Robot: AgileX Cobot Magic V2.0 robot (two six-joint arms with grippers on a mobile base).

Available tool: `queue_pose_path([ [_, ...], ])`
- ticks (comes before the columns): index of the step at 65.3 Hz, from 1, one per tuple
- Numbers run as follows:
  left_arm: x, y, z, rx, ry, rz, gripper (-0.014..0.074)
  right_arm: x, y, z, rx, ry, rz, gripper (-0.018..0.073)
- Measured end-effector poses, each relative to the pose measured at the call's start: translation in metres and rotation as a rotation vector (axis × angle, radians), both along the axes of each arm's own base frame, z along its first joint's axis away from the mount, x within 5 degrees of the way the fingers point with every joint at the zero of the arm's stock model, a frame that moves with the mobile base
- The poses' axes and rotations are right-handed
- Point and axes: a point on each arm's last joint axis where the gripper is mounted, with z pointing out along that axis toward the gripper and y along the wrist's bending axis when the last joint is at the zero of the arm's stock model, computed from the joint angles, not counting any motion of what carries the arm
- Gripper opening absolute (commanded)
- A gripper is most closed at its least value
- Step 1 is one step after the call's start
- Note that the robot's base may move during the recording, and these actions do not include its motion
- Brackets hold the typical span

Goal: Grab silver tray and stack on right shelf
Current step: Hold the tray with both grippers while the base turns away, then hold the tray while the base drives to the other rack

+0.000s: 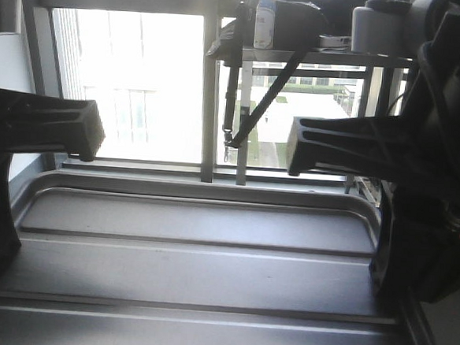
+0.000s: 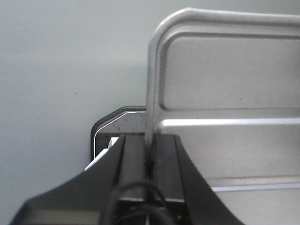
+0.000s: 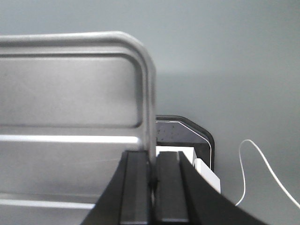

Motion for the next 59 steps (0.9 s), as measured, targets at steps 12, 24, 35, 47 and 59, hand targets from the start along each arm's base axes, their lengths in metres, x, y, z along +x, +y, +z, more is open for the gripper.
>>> queue_pose_path([
  [12, 0.0001, -0.0001, 0.0000, -0.001, -0.001, 0.000, -0.0100, 0.0000, 0.0000, 0.0000, 0.000, 0.000, 0.000, 0.0057],
  [24, 0.0002, -0.0003, 0.0001, -0.003, -0.002, -0.001, -0.0100, 0.0000, 0.0000, 0.0000, 0.000, 0.000, 0.000, 0.0057],
  [35, 0.0002, -0.0003, 0.0001, -0.003, -0.002, -0.001, -0.0100, 0.0000, 0.0000, 0.0000, 0.000, 0.000, 0.000, 0.0057],
  [47, 0.0002, -0.0003, 0.0001, -0.003, -0.002, -0.001, -0.0100, 0.0000, 0.0000, 0.0000, 0.000, 0.000, 0.000, 0.0057],
  [59, 0.0002, -0.0003, 0.0001, -0.003, -0.002, -0.001, -0.0100, 0.0000, 0.0000, 0.0000, 0.000, 0.000, 0.000, 0.0057],
])
